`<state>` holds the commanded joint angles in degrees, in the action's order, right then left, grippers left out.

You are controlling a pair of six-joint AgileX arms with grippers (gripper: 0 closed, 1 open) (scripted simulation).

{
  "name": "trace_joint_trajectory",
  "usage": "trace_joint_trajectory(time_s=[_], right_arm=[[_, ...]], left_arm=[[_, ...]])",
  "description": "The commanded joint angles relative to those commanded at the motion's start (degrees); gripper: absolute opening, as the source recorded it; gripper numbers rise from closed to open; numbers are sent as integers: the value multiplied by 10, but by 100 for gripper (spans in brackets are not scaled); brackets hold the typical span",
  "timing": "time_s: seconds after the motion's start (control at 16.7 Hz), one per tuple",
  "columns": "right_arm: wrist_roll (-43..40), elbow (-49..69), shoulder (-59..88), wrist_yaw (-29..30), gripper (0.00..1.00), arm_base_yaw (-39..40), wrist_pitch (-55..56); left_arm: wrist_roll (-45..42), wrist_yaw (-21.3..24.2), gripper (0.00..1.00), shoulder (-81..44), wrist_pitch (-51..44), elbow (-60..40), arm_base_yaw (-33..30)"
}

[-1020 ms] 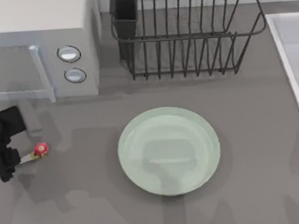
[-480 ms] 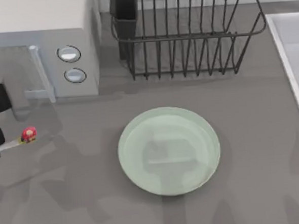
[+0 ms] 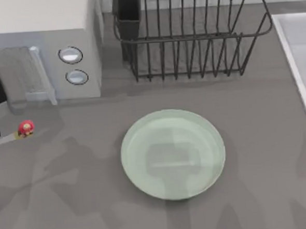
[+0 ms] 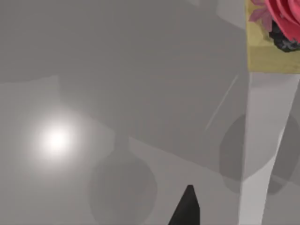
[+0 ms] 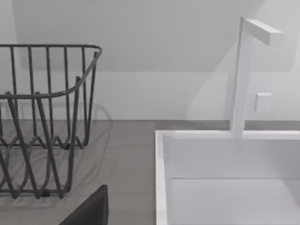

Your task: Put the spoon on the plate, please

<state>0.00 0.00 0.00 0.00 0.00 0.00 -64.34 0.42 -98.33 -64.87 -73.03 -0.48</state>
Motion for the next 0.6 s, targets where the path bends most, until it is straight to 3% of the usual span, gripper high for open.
trace_joint_trajectory(time_s=[0.24, 0.6], right_arm=[[0, 0, 0, 0, 100, 0, 0], [0, 0, 0, 0, 100, 0, 0]], left_arm=[[11, 1, 0, -15, -47, -42, -60], [92, 4, 0, -133, -97, -201, -290]])
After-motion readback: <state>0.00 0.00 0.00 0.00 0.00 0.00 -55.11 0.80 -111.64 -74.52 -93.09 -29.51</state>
